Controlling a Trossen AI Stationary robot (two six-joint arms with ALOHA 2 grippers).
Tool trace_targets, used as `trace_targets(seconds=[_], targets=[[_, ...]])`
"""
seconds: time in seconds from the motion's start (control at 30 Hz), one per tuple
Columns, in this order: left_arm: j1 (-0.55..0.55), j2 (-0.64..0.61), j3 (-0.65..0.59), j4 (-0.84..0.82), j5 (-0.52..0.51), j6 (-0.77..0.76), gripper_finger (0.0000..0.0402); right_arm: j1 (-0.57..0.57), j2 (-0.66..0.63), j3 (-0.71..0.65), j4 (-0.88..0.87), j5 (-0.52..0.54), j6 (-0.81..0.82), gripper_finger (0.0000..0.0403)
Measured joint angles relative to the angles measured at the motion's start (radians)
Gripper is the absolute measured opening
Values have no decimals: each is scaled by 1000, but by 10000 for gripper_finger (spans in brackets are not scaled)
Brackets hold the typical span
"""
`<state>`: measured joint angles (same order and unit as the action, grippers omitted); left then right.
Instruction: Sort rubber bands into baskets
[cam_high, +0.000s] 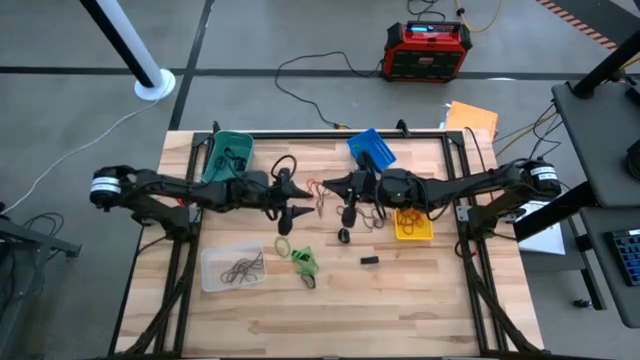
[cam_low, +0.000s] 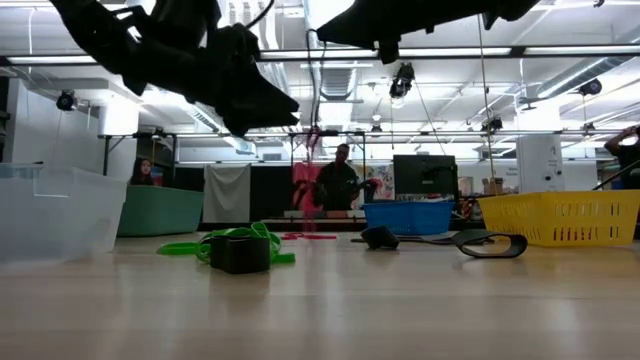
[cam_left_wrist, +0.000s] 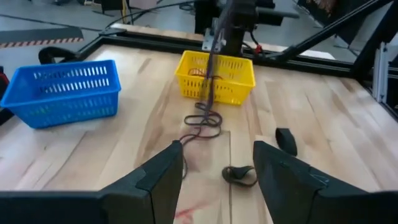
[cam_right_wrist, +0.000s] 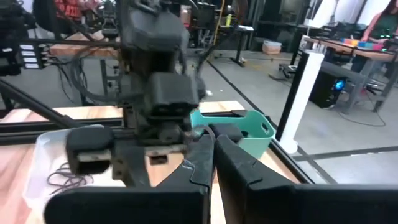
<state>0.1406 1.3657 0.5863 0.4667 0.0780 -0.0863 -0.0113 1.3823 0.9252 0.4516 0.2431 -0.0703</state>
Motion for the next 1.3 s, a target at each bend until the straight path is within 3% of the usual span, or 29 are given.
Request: trace_targets(seconds=[0.17, 0.43, 0.9, 1.17, 1.3], targets=[[0, 73, 4, 48, -11, -2, 199, -1, 0, 0, 9, 0, 0, 9], [1, 196, 4, 200, -137, 0, 219, 0, 0, 0, 11, 0, -7, 9], [-1, 408, 4, 495, -33, -4, 220, -1, 0, 1, 10, 0, -12, 9], [0, 429, 4, 506, -58, 0, 214, -1, 0, 1, 11, 0, -12, 9], [0, 429, 4, 504, -61, -1, 182, -1, 0, 1, 10, 0, -13, 9]])
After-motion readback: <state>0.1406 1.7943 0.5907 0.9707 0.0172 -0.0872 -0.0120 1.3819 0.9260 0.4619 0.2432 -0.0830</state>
